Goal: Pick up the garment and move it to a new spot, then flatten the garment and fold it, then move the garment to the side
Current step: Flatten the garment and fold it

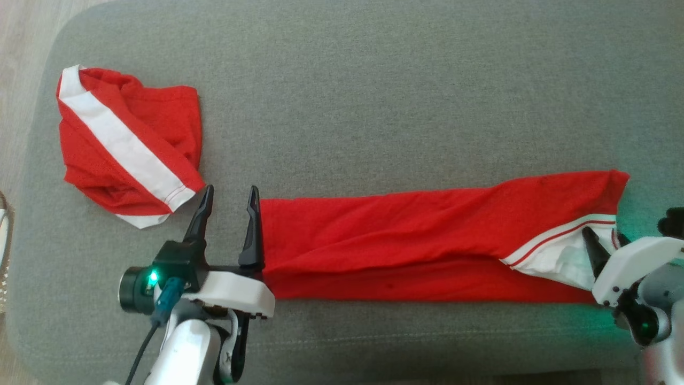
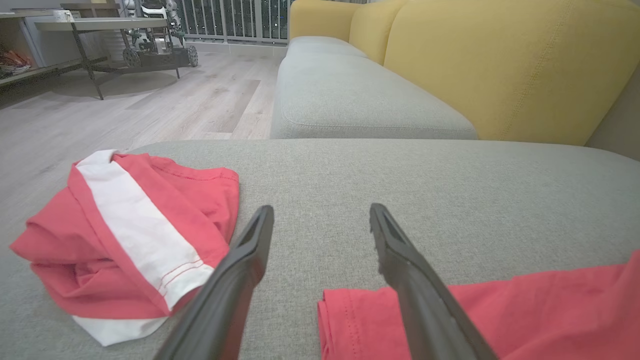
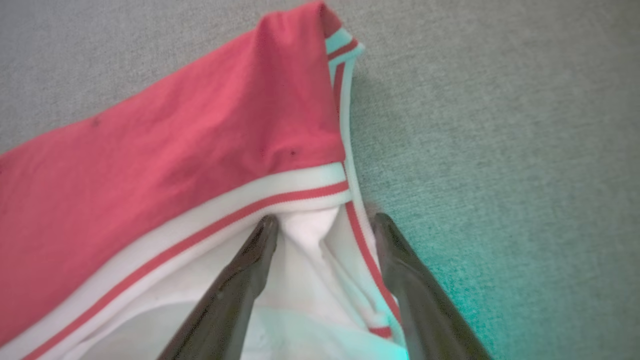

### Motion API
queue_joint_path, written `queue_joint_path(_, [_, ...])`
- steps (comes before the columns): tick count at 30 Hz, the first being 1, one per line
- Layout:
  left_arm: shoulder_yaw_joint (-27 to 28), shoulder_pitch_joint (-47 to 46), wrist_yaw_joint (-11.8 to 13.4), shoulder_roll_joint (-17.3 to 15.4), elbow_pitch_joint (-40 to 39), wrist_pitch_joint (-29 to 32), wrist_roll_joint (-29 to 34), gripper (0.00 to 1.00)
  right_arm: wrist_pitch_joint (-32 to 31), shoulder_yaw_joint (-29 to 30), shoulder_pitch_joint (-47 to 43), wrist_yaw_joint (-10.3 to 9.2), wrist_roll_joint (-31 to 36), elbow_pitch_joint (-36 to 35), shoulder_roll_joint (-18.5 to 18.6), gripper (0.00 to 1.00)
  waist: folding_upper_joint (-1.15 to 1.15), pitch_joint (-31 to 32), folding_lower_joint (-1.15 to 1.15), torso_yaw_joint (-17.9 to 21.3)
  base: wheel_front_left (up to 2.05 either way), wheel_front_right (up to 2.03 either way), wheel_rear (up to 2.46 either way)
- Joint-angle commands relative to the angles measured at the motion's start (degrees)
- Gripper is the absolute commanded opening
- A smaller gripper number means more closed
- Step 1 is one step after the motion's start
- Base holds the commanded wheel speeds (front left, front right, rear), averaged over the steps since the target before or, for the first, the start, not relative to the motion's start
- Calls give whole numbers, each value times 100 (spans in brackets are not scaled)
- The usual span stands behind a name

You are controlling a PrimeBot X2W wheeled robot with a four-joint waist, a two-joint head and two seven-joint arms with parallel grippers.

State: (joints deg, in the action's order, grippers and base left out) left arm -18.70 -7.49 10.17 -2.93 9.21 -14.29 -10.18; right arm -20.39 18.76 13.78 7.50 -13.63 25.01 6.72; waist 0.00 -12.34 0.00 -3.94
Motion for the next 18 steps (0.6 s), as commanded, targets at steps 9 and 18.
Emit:
queue_joint_path(9, [242, -194, 31, 5, -189, -71, 21, 100, -28, -392, 59, -1, -181, -211, 314, 0, 0, 124, 0, 46, 0, 0, 0])
queue_joint_path(18, [258, -125, 2, 5, -180, -71, -23, 100, -13, -138, 252, -1, 193, -159, 759, 0, 0, 327, 0, 82, 0, 0, 0])
